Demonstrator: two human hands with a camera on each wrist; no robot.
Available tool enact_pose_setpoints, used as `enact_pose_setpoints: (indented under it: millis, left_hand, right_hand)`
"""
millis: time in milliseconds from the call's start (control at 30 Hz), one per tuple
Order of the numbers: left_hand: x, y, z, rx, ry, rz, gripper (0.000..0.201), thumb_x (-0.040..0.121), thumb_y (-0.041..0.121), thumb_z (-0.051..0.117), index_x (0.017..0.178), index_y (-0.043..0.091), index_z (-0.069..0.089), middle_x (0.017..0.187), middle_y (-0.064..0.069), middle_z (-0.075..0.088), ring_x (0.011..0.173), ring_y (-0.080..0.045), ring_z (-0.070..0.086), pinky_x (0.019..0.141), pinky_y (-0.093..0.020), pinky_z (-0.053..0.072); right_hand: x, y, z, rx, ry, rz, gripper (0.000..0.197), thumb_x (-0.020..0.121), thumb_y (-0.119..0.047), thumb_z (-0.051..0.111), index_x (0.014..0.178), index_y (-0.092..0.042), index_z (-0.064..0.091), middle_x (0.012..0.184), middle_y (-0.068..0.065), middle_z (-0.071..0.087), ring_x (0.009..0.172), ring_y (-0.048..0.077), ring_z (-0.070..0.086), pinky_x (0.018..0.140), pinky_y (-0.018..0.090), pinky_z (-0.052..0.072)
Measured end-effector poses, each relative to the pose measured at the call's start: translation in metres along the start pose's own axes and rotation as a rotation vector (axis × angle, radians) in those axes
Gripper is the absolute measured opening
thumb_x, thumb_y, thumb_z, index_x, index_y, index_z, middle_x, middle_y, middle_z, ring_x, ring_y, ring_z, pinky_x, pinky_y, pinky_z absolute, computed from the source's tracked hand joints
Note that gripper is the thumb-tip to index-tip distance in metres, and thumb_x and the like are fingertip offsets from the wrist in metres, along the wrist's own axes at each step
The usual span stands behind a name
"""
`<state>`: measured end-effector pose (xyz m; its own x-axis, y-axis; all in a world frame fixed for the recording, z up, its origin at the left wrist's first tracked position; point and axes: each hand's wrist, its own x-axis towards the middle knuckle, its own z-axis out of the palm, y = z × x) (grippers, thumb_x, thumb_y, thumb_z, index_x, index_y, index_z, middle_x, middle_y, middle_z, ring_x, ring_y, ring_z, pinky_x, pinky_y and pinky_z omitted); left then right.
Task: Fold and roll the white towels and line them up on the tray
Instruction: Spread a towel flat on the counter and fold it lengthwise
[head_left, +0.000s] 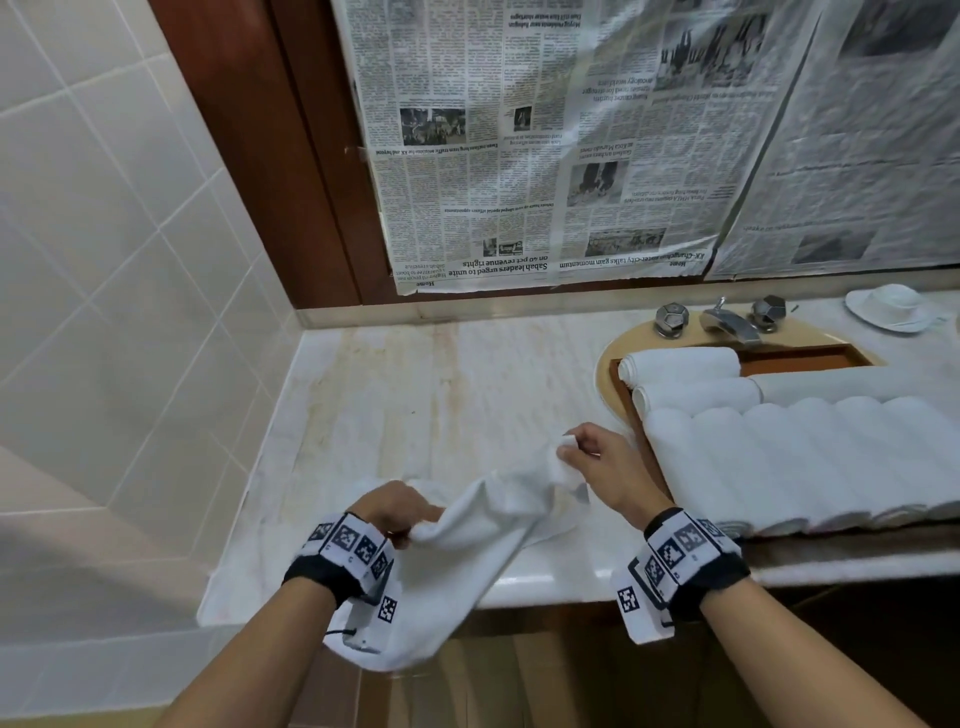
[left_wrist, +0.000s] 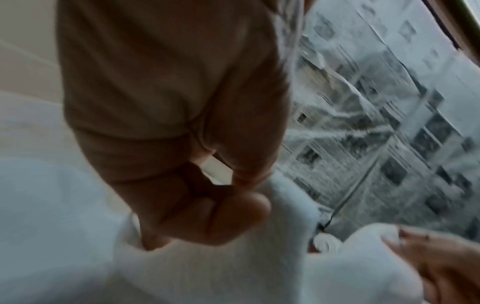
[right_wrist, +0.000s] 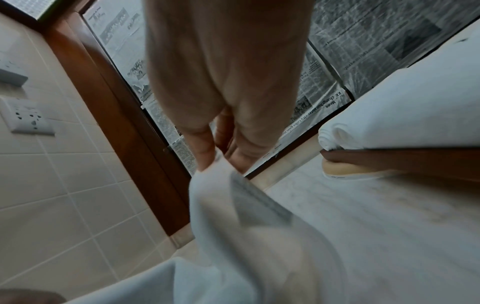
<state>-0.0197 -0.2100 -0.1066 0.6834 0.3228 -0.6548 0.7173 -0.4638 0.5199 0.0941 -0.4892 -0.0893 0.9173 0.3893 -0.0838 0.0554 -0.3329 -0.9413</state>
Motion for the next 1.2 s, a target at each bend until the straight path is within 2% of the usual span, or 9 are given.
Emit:
enact_pose_setpoints:
  millis: [133,267,367,533,633,700,867,1067,1200]
  left_hand:
    - [-0.001,-0.011,0.012,0.133,0.025,0.103,0.013,0.087,0.025,0.072,0.097,0.017,0.067,0.092,-0.004,0.068,0.063,-0.014,0.057,0.051,-0.021,0.046]
    - [0.001,-0.024,0.016,0.060,0.174,0.223,0.007,0.091,0.026,0.068,0.088,0.020,0.066,0.096,0.002,0.067,0.082,-0.010,0.059,0.063,-0.019,0.041]
    - [0.004,-0.035,0.006,-0.069,0.172,0.348,0.011,0.091,0.026,0.070,0.082,0.023,0.065,0.101,-0.001,0.068,0.096,-0.016,0.060,0.077,-0.027,0.045]
    - [0.000,-0.052,-0.019,-0.352,0.092,0.401,0.012,0.094,0.024,0.069,0.087,0.015,0.065,0.091,-0.003,0.069,0.085,-0.020,0.064,0.074,-0.041,0.056]
    - [0.003,-0.062,-0.024,-0.164,0.264,0.474,0.009,0.090,0.023,0.072,0.084,0.019,0.067,0.089,0.004,0.069,0.085,-0.015,0.062,0.071,-0.024,0.047]
    - [0.005,-0.066,-0.019,-0.037,0.336,0.477,0.007,0.090,0.020,0.071,0.085,0.019,0.066,0.095,0.005,0.067,0.090,-0.015,0.058,0.075,-0.026,0.039]
    - [0.006,-0.071,0.000,0.107,0.230,0.369,0.010,0.095,0.019,0.059,0.086,0.022,0.055,0.095,-0.004,0.066,0.091,-0.025,0.060,0.069,-0.028,0.039]
    - [-0.020,-0.066,0.026,0.271,-0.087,0.329,0.008,0.098,0.025,0.056,0.103,0.019,0.055,0.091,0.002,0.058,0.078,-0.014,0.053,0.061,-0.023,0.043]
    - [-0.041,-0.055,0.018,0.132,0.002,0.398,0.005,0.098,0.027,0.058,0.096,0.023,0.057,0.070,0.003,0.059,0.056,-0.009,0.051,0.054,-0.019,0.044]
  right_hand:
    - [-0.010,0.013,0.009,0.017,-0.004,0.074,0.004,0.091,-0.016,0.067,0.089,-0.014,0.065,0.074,-0.001,0.056,0.072,0.011,0.050,0.067,0.028,0.044]
    - [-0.025,0.026,0.020,-0.007,0.016,0.104,0.006,0.091,-0.016,0.068,0.091,-0.011,0.065,0.076,-0.001,0.058,0.074,0.013,0.050,0.072,0.027,0.043]
    - [-0.034,0.024,0.025,-0.005,0.034,0.099,0.004,0.091,-0.016,0.069,0.093,-0.013,0.067,0.077,-0.001,0.060,0.075,0.013,0.052,0.074,0.026,0.043]
    - [-0.041,0.011,0.034,0.013,0.055,0.060,0.006,0.091,-0.016,0.068,0.089,-0.010,0.065,0.077,0.001,0.061,0.073,0.012,0.052,0.072,0.027,0.042]
    - [-0.037,0.016,0.046,-0.087,0.049,0.093,0.012,0.092,-0.018,0.065,0.091,-0.006,0.062,0.079,0.002,0.060,0.074,0.014,0.053,0.071,0.029,0.041]
    - [-0.034,0.031,0.058,-0.193,0.015,0.117,0.014,0.095,-0.020,0.060,0.091,-0.007,0.059,0.084,0.004,0.062,0.080,0.020,0.058,0.074,0.032,0.044]
    - [-0.033,0.054,0.078,-0.297,-0.077,0.170,0.012,0.101,-0.022,0.046,0.105,-0.014,0.054,0.094,-0.002,0.059,0.086,0.015,0.055,0.074,0.029,0.040]
    - [-0.031,0.056,0.047,-0.271,-0.197,0.159,0.010,0.096,-0.016,0.058,0.099,-0.007,0.060,0.079,0.005,0.059,0.074,0.018,0.053,0.069,0.029,0.041]
    - [-0.031,0.047,0.018,-0.256,-0.198,0.068,0.002,0.093,-0.017,0.063,0.092,-0.016,0.062,0.070,0.003,0.054,0.068,0.015,0.049,0.068,0.029,0.040]
